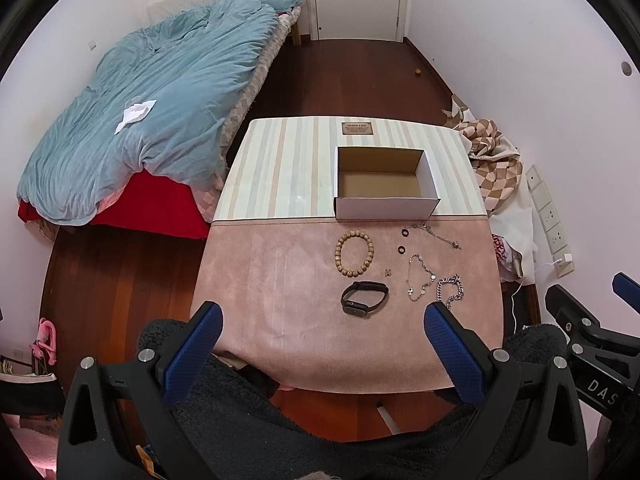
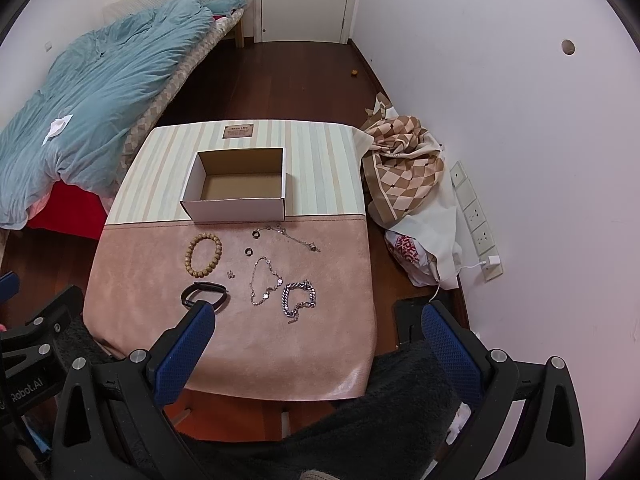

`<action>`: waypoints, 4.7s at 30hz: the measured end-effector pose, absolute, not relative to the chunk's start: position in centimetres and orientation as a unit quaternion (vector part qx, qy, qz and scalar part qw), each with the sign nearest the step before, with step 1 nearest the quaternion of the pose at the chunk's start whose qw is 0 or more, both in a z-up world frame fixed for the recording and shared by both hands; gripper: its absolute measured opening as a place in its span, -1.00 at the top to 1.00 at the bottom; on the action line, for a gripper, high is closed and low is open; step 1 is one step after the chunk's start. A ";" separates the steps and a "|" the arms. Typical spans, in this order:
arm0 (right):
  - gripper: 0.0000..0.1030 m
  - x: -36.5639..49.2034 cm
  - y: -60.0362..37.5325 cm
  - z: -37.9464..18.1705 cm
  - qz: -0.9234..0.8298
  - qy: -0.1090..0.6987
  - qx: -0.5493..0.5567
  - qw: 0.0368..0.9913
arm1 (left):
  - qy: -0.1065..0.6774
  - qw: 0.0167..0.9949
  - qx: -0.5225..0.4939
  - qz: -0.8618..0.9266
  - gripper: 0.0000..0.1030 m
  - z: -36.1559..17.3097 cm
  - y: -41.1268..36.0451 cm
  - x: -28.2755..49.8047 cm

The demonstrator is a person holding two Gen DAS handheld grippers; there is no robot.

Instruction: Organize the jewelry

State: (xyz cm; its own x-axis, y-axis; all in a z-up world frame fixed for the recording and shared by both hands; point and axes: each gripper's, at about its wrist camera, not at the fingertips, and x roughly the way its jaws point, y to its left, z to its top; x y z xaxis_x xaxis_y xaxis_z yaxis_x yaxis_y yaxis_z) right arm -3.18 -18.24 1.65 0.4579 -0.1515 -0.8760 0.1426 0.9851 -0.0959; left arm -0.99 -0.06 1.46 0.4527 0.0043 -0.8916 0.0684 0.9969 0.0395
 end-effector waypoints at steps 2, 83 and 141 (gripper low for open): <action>-1.00 -3.2 -18.2 1.7 -0.086 0.514 -0.004 0.854 | 0.523 0.851 0.035 -0.019 -1.00 1.4 -0.1 -0.9; -0.42 4.2 -25.6 -21.9 -0.126 0.612 0.112 0.773 | 0.668 0.743 0.030 -0.023 -0.36 -21.4 -1.0 8.8; 0.85 5.7 -20.6 -13.8 -0.011 0.523 0.138 0.841 | 0.547 0.833 0.019 -0.082 0.96 -10.2 -0.3 9.1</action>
